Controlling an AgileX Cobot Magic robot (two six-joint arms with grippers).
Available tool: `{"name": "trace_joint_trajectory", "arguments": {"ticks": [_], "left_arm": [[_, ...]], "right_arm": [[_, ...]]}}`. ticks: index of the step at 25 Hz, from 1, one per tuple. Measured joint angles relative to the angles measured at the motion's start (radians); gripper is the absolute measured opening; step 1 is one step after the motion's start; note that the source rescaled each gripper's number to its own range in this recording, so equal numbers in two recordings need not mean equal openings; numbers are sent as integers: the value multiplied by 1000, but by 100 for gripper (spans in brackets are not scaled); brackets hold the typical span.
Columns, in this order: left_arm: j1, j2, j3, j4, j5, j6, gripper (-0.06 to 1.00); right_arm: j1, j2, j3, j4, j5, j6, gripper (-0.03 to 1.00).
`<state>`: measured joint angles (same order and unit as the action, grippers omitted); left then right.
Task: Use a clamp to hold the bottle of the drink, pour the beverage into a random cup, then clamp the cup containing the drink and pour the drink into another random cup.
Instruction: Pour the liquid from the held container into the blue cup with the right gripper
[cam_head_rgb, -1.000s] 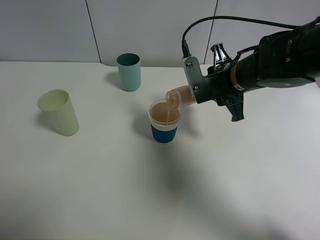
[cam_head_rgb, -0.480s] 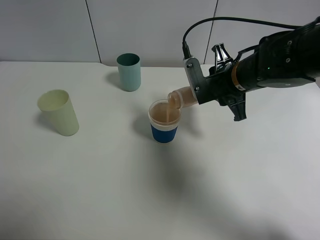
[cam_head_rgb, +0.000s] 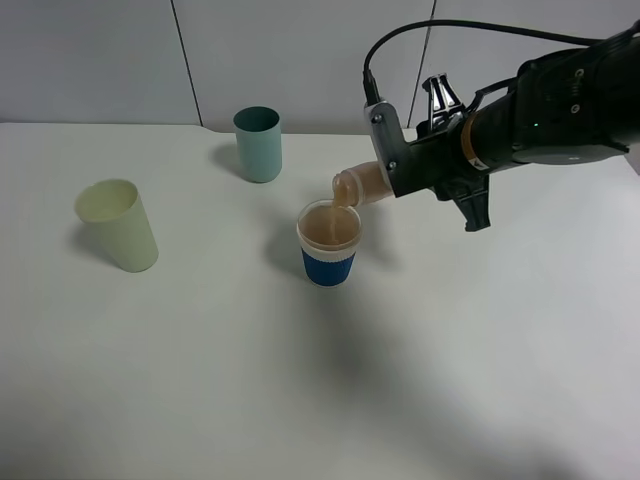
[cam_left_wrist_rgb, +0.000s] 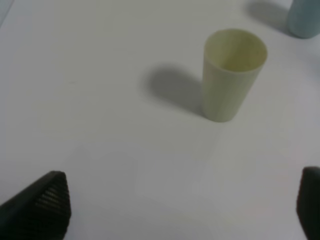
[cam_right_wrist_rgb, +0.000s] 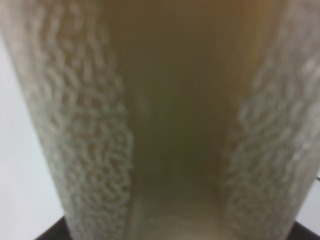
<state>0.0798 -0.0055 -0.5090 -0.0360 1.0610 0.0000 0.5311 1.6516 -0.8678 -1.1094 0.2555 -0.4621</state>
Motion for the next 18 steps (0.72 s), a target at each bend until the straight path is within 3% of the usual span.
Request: {"name": "trace_joint_trajectory", "arguments": {"ticks": [18], "left_arm": [[0, 0, 0, 0, 0, 0, 67]], "right_arm": [[0, 0, -17, -19, 13, -12, 1]]}}
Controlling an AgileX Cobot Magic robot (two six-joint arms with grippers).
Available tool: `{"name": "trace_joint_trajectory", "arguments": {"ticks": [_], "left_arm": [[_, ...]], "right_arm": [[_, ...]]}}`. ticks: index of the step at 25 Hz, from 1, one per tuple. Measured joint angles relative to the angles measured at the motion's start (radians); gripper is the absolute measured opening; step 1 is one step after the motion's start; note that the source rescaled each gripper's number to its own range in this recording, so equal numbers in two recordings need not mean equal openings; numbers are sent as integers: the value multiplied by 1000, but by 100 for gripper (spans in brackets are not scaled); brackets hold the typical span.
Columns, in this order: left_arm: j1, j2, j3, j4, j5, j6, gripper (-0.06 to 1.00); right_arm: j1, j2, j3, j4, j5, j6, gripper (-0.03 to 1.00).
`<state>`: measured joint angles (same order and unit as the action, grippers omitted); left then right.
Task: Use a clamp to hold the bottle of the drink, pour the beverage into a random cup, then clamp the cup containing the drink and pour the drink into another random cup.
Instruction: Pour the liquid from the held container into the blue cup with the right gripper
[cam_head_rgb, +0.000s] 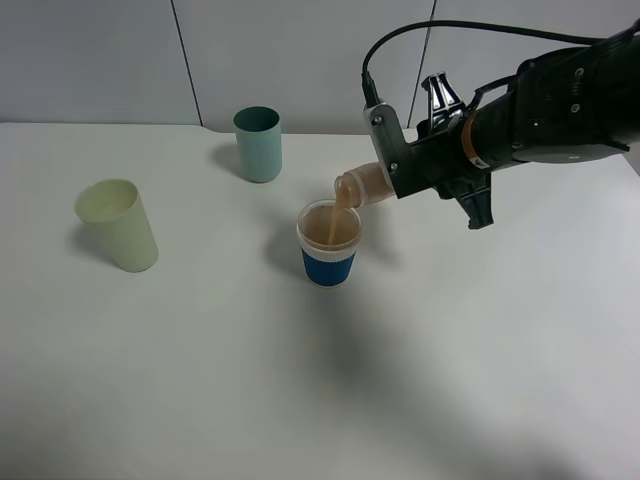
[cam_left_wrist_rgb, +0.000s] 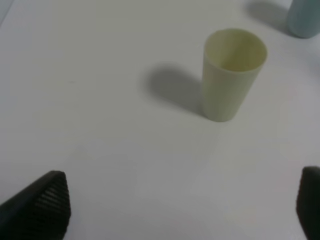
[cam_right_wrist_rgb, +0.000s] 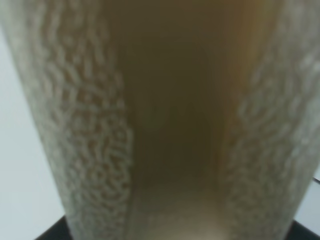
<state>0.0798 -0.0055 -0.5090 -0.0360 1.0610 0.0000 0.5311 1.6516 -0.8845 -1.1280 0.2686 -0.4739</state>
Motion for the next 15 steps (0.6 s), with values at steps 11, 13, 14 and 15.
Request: {"name": "trace_joint_trajectory", "arguments": {"ticks": [11, 13, 14, 15], "left_arm": [[0, 0, 0, 0, 0, 0, 67], [0, 0, 0, 0, 0, 0, 67], [0, 0, 0, 0, 0, 0, 67], [0, 0, 0, 0, 0, 0, 67]], "right_arm": [[0, 0, -1, -8, 16, -31, 1], [0, 0, -1, -19, 22, -32, 1], [0, 0, -1, -24, 25, -32, 1], [0, 0, -1, -28, 26, -33, 1]]}}
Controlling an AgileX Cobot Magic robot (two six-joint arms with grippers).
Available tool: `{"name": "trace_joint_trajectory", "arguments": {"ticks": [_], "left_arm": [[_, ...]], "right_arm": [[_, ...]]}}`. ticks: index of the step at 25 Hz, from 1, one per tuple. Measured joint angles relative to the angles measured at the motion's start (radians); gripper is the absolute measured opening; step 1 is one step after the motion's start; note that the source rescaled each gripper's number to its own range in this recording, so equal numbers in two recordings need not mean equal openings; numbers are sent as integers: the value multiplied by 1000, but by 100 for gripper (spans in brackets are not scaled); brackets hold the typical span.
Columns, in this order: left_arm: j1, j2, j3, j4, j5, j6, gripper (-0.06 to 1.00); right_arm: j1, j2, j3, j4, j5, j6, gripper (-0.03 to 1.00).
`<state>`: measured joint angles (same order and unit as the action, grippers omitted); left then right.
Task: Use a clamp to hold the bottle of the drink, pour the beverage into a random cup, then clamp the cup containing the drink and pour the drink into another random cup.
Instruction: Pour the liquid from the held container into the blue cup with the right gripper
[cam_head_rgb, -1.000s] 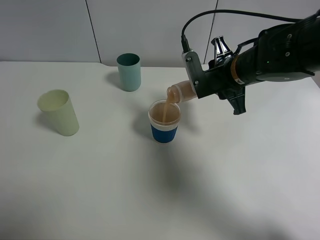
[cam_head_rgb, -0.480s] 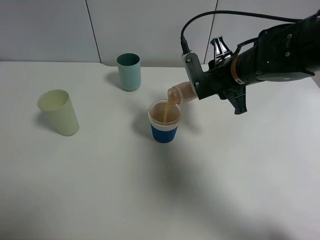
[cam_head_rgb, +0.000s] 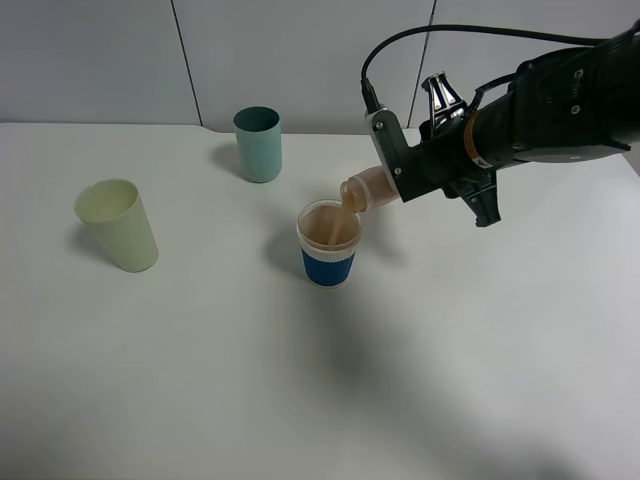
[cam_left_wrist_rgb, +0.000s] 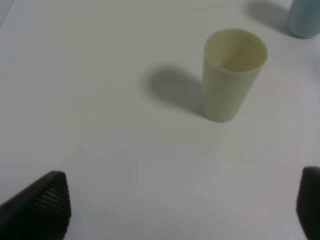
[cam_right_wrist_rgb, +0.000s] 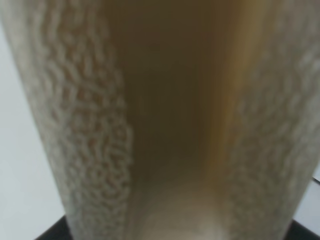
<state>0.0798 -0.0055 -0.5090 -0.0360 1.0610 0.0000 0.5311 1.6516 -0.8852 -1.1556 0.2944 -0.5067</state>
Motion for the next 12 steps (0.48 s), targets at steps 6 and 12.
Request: {"name": "trace_joint_trajectory", "arguments": {"ticks": [6, 12], "left_arm": [[0, 0, 0, 0, 0, 0, 67], [0, 0, 0, 0, 0, 0, 67]], "right_arm": [[0, 0, 0, -6, 6, 0, 0], [0, 0, 0, -10, 7, 0, 0]]}}
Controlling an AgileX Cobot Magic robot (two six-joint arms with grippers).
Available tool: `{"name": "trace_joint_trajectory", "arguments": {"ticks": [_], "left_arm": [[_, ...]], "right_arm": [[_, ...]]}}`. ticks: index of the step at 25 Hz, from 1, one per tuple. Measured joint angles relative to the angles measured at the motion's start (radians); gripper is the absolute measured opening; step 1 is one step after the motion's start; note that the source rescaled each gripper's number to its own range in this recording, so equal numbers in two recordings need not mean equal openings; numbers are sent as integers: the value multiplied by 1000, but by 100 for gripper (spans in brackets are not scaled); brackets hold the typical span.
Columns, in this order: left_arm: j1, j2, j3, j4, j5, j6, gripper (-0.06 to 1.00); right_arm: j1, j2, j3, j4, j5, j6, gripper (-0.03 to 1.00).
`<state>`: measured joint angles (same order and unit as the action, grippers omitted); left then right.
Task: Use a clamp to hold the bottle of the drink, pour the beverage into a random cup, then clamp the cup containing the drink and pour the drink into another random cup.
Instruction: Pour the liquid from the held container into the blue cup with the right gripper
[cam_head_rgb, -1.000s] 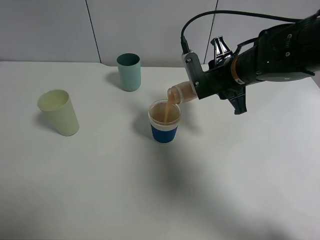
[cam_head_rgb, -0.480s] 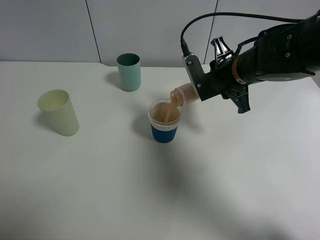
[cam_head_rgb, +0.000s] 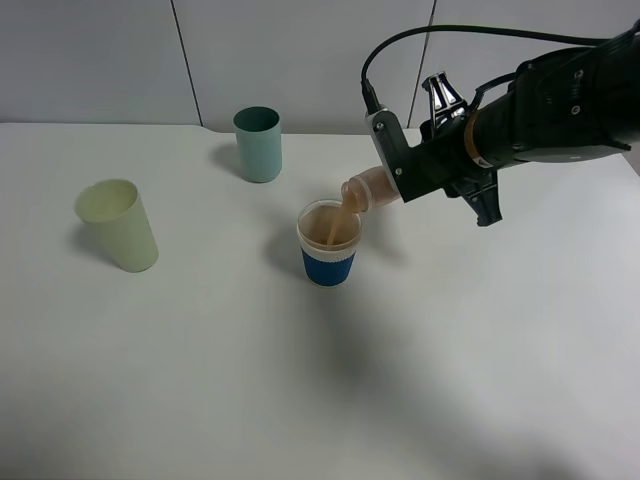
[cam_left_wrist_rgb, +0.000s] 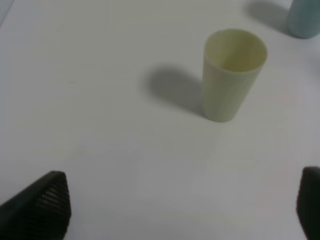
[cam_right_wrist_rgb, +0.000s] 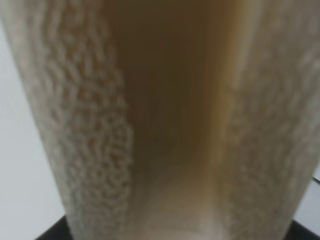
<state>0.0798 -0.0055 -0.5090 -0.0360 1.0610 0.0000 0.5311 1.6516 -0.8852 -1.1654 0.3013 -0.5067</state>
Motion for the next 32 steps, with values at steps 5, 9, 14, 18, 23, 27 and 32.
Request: {"name": "trace_joint_trajectory", "arguments": {"ticks": [5, 9, 14, 18, 23, 27, 32], "left_arm": [[0, 0, 0, 0, 0, 0, 67], [0, 0, 0, 0, 0, 0, 67], [0, 0, 0, 0, 0, 0, 67], [0, 0, 0, 0, 0, 0, 67], [0, 0, 0, 0, 0, 0, 67], [0, 0, 0, 0, 0, 0, 67], [0, 0, 0, 0, 0, 0, 67]], "right_arm": [[0, 0, 0, -4, 1, 0, 0], [0, 0, 0, -14, 1, 0, 0], [0, 0, 0, -23, 1, 0, 0], [0, 0, 0, -27, 1, 0, 0], [0, 0, 0, -32, 1, 0, 0], [3, 0, 0, -48, 5, 0, 0], [7, 0, 0, -56, 7, 0, 0]]}}
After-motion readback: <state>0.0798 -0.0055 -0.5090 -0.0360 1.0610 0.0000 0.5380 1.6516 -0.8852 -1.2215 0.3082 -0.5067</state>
